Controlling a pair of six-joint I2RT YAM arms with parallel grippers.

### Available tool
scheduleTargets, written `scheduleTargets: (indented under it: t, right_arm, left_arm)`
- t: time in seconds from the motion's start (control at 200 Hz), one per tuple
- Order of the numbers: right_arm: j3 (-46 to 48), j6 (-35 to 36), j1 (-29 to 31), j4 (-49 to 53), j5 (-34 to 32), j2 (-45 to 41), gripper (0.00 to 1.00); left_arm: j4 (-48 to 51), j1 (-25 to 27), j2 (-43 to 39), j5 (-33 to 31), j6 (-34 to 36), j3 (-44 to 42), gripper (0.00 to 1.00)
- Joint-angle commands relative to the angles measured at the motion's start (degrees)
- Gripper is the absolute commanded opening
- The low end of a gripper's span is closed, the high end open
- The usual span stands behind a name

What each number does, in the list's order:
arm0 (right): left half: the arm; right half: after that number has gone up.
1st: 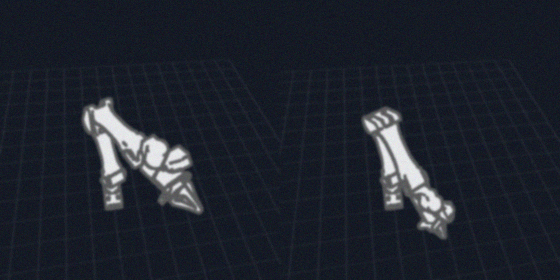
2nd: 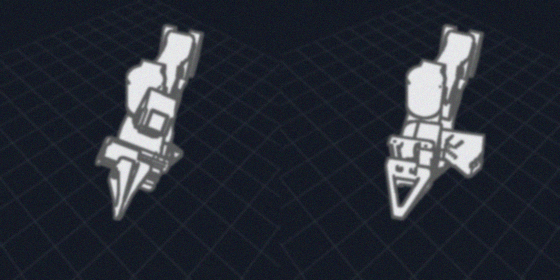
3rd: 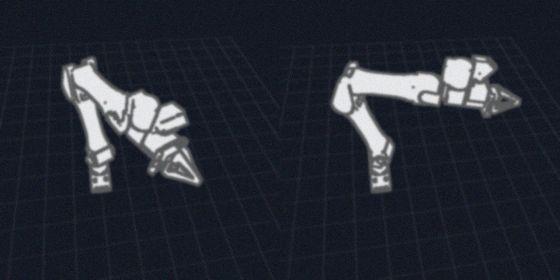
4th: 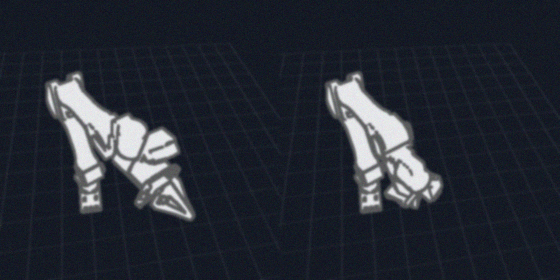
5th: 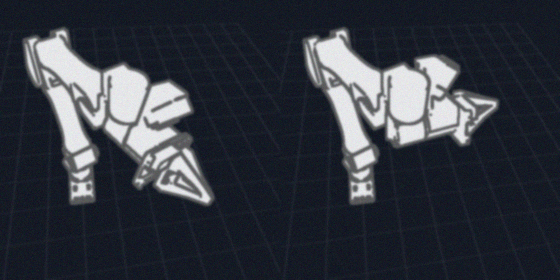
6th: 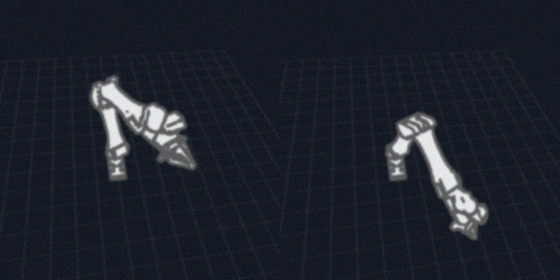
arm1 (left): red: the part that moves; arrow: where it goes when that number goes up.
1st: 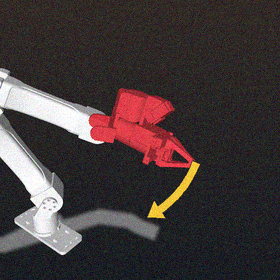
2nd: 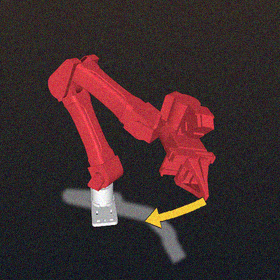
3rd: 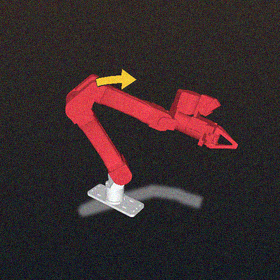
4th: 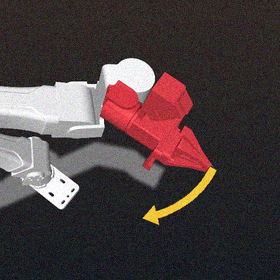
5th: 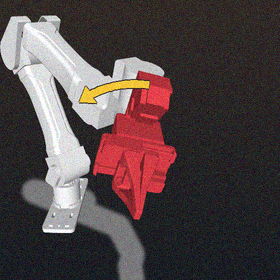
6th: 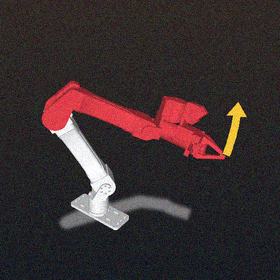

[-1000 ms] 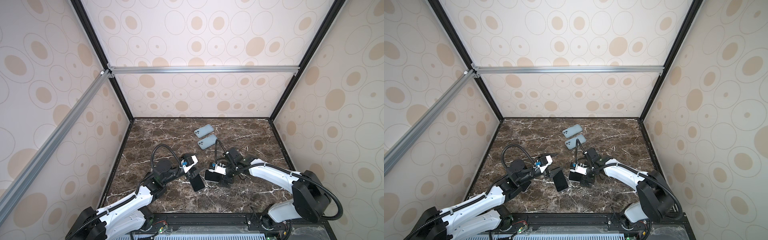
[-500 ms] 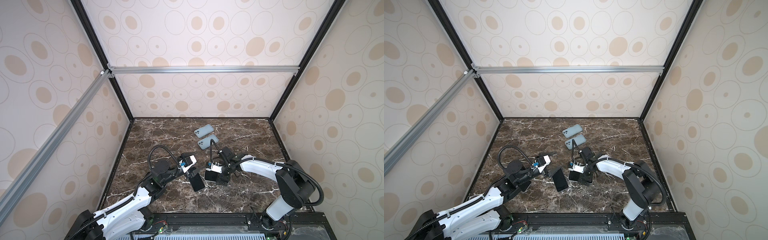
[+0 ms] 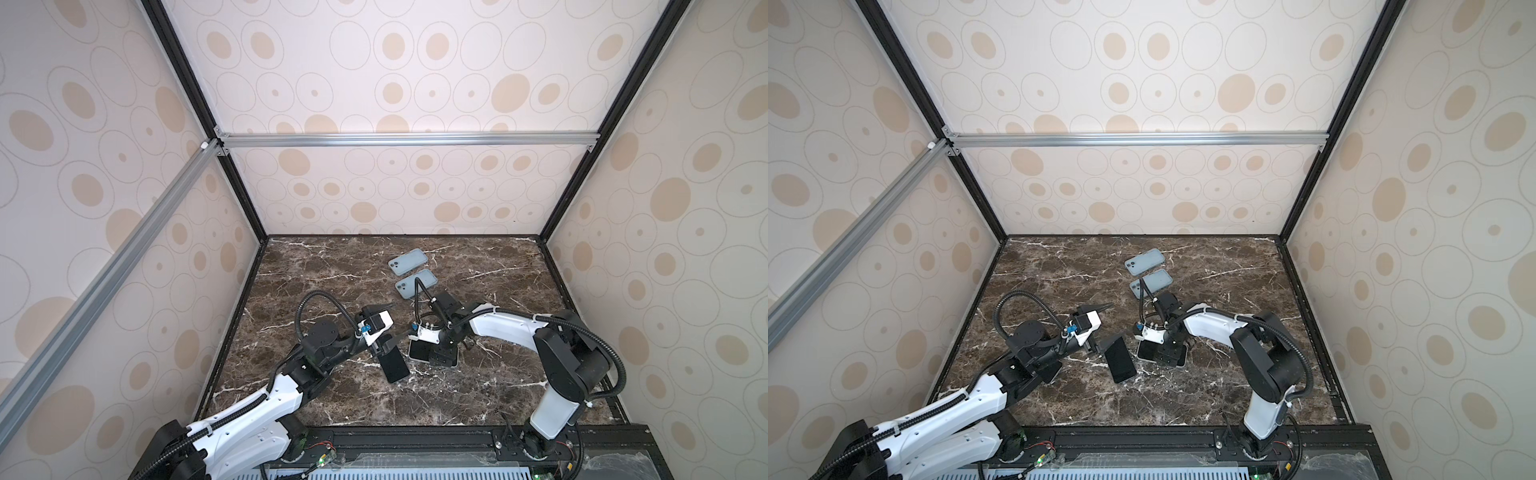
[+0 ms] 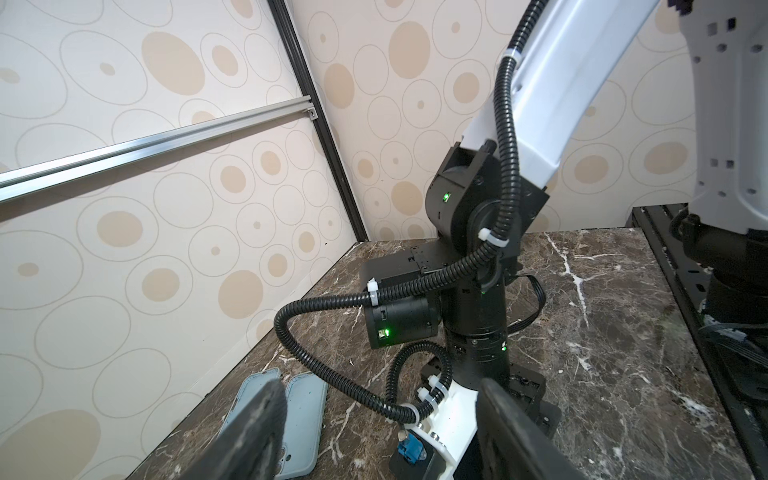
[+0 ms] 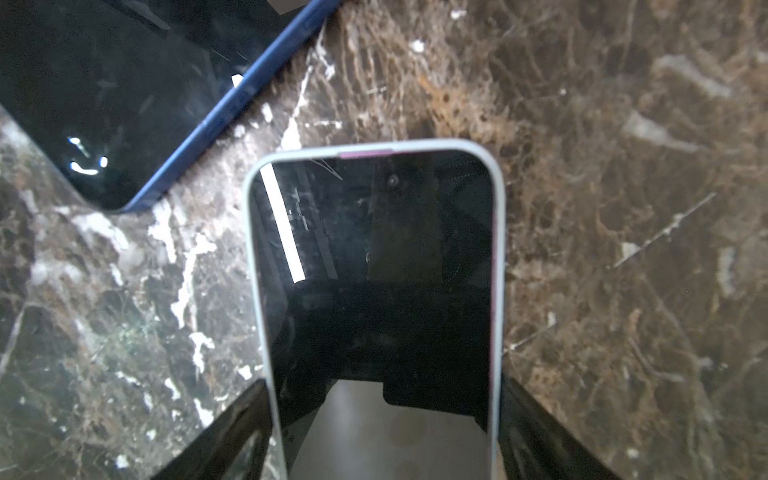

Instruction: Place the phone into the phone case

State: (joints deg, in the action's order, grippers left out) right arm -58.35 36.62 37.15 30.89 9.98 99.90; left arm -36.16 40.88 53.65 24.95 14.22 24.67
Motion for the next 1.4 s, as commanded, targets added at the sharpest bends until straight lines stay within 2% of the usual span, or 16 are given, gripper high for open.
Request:
scheduleTargets:
  t: [0.0, 0.22, 0.35, 0.49, 0.94, 1.145, 1.39]
  right_arm:
    - [-0.9, -0.6, 0.3, 1.5, -3.0, 1.5, 0.81]
    - [-1.4, -3.2, 0.3, 1.1, -7.2, 2.7, 0.79]
    - [-1.6, -4.7, 0.3, 1.6, -9.1, 3.4, 0.86]
    - [-1.0, -5.2, 0.4, 1.6, -10.7, 3.7, 0.87]
    - [-1.0, -8.0, -1.9, 1.2, -11.2, 3.3, 0.69]
    - [-2.1, -12.2, -6.1, 1.3, -13.2, 2.2, 0.66]
    - [-7.7, -19.2, -12.9, 7.5, -15.8, 7.0, 0.66]
  left_arm:
    - [-1.5, -0.1, -1.0, 0.0, 1.5, 0.1, 0.72]
    - [-1.5, -0.2, -0.9, -0.3, 1.5, 0.2, 0.72]
    - [-1.5, -0.2, -1.1, -0.3, 1.5, 0.2, 0.72]
    - [-1.5, -0.2, -1.3, -0.7, 1.5, 0.2, 0.72]
    - [-1.9, -0.2, -0.3, -1.0, 1.2, 0.3, 0.71]
    - [-1.8, -0.5, 0.2, -1.4, 0.9, 0.5, 0.71]
    - [-1.6, -0.7, 0.4, -2.2, 1.2, 0.5, 0.71]
